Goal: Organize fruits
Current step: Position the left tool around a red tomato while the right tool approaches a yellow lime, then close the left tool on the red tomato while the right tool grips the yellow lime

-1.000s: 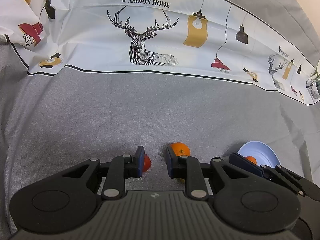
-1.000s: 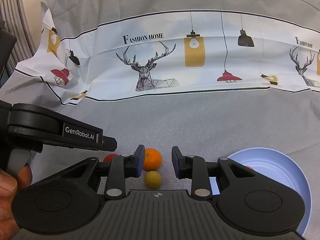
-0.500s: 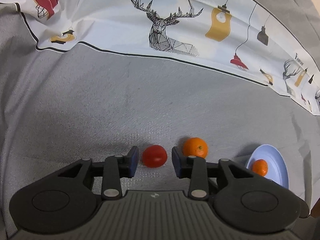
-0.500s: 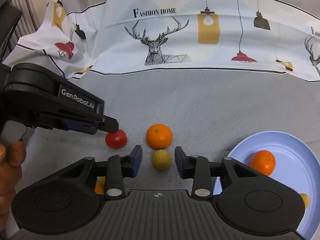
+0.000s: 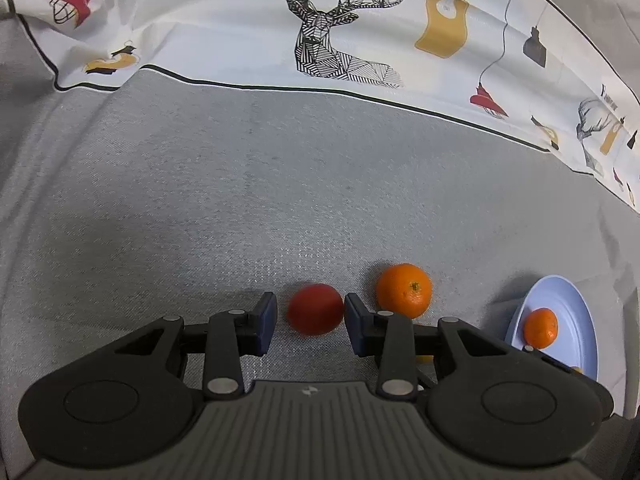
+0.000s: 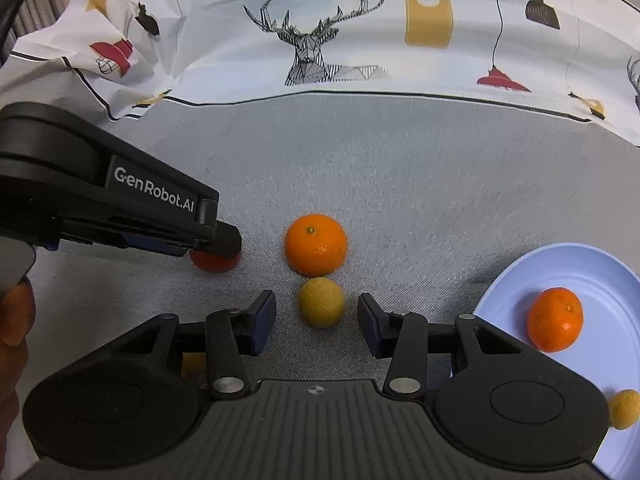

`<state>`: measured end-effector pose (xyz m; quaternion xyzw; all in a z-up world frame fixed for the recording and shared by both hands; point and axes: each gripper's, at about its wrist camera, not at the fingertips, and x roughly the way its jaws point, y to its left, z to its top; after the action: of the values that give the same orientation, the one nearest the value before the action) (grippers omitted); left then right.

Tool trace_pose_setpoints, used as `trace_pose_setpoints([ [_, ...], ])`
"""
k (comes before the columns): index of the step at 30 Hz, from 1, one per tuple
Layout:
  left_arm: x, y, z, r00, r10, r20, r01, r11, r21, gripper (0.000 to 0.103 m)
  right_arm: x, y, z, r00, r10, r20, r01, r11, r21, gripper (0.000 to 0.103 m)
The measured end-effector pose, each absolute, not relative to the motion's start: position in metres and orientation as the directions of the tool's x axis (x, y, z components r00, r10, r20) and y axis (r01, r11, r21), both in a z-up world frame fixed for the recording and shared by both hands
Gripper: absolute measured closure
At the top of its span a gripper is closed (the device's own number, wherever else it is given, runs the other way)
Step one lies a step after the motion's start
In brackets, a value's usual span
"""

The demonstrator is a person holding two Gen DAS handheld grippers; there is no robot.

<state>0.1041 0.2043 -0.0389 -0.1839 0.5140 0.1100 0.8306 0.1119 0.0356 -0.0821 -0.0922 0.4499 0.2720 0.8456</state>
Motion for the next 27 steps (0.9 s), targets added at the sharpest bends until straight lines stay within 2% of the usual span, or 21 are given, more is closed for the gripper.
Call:
trace_pose_setpoints([
  [3,0.105,0.201,-0.04,0.446,-0.007,-0.895,-0.358,0.915,-0.186,0.062,0.112,0.04,-0.083,0.459,0.359,-0.813,-0.553,0.832,0.055,0.06],
  [5,0.106,0.199,-0.041,0.443,-0.008,-0.897,-0.349,0.92,-0.18,0.063,0.111,0.042,-0.083,0.472,0.344,-0.811,-0.56,0.828,0.026,0.071],
  [7,0.106,0.199,-0.041,0.443,-0.005,-0.897,-0.347,0.921,-0.177,0.065,0.112,0.041,-0.082,0.471,0.345,-0.812,-0.558,0.829,0.028,0.077],
  [11,0.106,0.196,-0.04,0.446,0.005,-0.895,-0.341,0.926,-0.164,0.069,0.113,0.038,-0.081,0.472,0.34,-0.813,-0.554,0.832,0.027,0.077],
  [17,0.101,0.202,-0.03,0.463,0.038,-0.886,-0.366,0.918,-0.152,0.069,0.109,0.033,-0.069,0.477,0.359,-0.802,-0.558,0.829,0.04,0.077],
  [27,0.101,0.201,-0.038,0.426,0.058,-0.903,-0.356,0.928,-0.109,0.068,0.108,0.035,-0.075,0.424,0.333,-0.842,-0.566,0.823,0.041,0.077],
])
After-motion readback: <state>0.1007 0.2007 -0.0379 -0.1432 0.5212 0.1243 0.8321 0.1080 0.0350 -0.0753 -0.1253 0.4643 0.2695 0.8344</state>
